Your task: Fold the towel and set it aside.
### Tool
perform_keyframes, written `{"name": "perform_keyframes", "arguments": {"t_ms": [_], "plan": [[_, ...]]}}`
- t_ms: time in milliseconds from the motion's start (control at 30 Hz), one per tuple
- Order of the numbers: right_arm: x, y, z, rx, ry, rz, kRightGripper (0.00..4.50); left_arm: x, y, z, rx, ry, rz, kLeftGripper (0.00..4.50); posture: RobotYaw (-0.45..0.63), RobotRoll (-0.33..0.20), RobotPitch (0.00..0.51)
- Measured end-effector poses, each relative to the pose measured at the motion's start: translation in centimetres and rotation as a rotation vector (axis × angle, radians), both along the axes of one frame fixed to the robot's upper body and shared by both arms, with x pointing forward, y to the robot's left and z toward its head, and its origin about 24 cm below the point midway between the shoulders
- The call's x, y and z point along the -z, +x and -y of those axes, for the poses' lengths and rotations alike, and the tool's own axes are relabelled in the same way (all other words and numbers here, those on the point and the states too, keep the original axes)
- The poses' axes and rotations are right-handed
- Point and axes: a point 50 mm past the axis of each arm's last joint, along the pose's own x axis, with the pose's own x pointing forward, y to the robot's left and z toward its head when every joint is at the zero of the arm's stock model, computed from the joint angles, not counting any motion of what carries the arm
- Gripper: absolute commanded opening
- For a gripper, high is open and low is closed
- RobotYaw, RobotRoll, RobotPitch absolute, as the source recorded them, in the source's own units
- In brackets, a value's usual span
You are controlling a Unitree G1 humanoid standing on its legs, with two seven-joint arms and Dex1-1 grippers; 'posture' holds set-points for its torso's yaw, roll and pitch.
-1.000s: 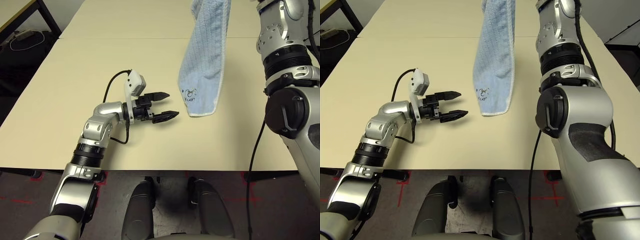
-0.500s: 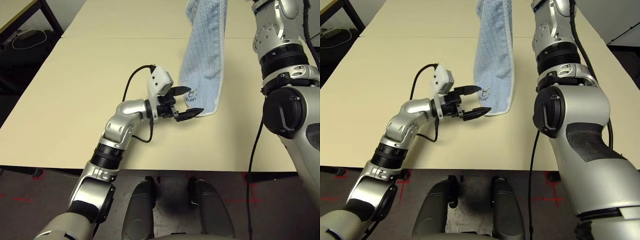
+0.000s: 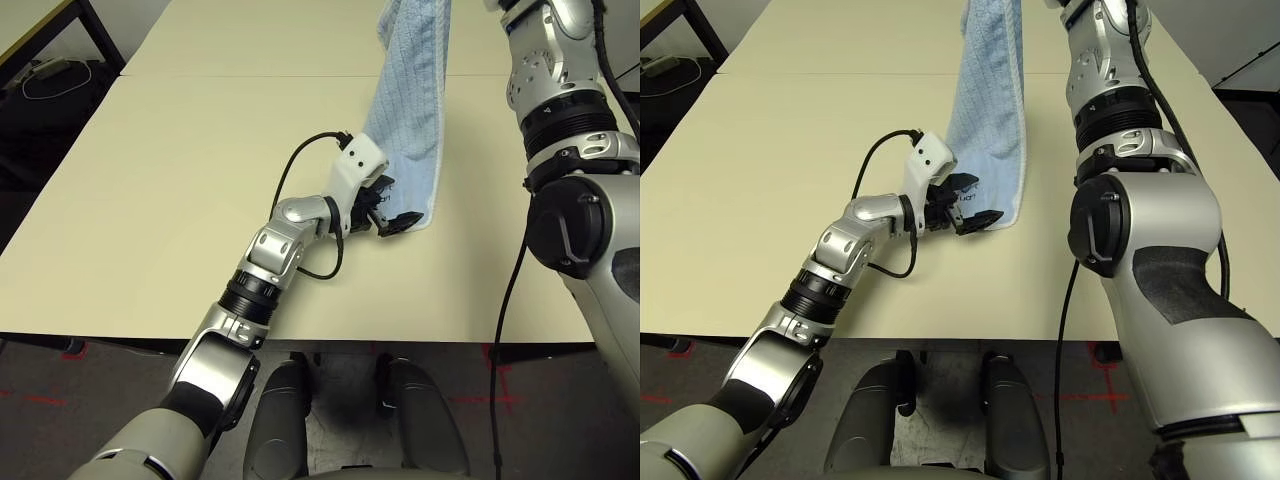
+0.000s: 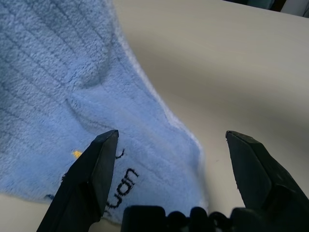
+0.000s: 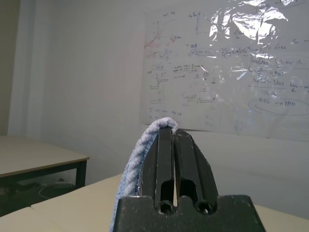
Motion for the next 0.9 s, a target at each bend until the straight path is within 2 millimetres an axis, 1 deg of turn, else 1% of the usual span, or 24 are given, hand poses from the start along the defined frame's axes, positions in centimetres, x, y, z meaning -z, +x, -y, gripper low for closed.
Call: {"name": "perform_keyframes", "arguments": {"t_ms": [167,267,333,400,633,833,900], "plan": [[0.2,0.1,0.0,0.002,-0.001,-0.006,0.04,-0.1,-0.4,1.1,0.031,0.005,0.011,4.50,0.01,0.000,0.221],[0.4,0.2,0.1,0.003,-0.002,-0.014,0.04,-0.8,-0.7,2.0,0.059,-0.009,0.038,4.50,0.02,0.000,0.222],[0.6,0.3,0.1,0.002,-0.002,-0.027,0.04,-1.8,-1.1,2.7,0.087,-0.032,0.074,4.50,0.01,0.000,0.222],[0.8,0.4,0.0,0.001,-0.003,-0.036,0.04,-2.1,-1.4,3.2,0.110,-0.037,0.087,4.50,0.01,0.000,0.222],[0.9,0.4,0.0,0.004,-0.010,-0.043,0.04,-1.1,-1.7,3.8,0.151,0.023,0.065,4.50,0.01,0.000,0.221],[0.9,0.5,0.0,0.005,-0.011,-0.046,0.04,0.6,-1.2,3.4,0.126,0.103,0.023,4.50,0.01,0.000,0.218],[0.7,0.4,0.0,0.003,-0.008,-0.043,0.04,0.9,-1.1,3.3,0.120,0.115,0.018,4.50,0.01,0.000,0.216]]}}
